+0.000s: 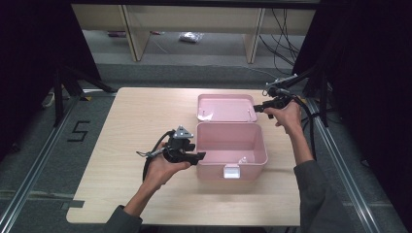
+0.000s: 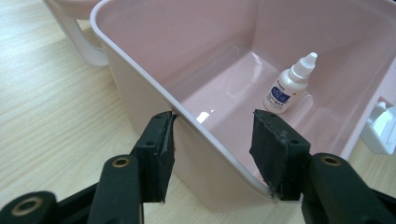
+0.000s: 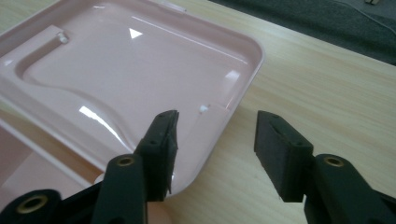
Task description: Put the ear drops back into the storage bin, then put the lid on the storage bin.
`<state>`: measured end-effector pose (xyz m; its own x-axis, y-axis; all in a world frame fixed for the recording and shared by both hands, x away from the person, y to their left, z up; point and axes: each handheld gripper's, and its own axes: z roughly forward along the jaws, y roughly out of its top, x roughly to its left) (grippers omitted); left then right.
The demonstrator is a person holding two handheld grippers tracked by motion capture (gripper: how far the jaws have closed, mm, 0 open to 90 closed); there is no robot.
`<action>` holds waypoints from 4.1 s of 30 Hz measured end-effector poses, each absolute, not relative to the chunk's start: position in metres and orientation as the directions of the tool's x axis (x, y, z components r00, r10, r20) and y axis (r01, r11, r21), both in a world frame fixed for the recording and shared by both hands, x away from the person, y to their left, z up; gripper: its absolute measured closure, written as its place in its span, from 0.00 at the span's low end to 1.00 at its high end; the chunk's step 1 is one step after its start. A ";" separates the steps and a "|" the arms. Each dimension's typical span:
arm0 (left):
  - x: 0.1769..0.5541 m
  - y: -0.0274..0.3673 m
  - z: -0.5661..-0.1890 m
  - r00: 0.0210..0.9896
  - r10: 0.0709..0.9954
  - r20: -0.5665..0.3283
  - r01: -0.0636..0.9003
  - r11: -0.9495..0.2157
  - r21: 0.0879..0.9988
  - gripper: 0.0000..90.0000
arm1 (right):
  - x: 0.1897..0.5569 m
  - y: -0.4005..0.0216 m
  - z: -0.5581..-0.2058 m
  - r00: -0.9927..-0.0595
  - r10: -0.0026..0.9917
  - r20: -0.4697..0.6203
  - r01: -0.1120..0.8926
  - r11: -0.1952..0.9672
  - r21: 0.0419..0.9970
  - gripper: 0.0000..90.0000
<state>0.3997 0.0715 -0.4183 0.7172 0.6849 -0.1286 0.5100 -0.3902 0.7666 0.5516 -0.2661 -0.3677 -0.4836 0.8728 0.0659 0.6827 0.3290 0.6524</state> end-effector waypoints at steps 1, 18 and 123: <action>0.400 0.072 -0.418 0.717 0.684 -0.135 0.513 -0.387 0.766 0.54 | 0.554 -0.266 -0.368 -0.480 0.875 0.058 0.683 0.331 0.651 0.58; 0.401 0.073 -0.418 0.712 0.689 -0.138 0.515 -0.378 0.769 0.56 | 0.574 -0.259 -0.380 -0.425 0.903 0.057 0.706 0.292 0.645 0.65; 0.451 0.071 -0.413 0.626 0.775 -0.092 0.543 -0.348 0.765 0.52 | 0.599 -0.237 -0.404 -0.289 0.957 0.000 0.736 0.222 0.639 0.88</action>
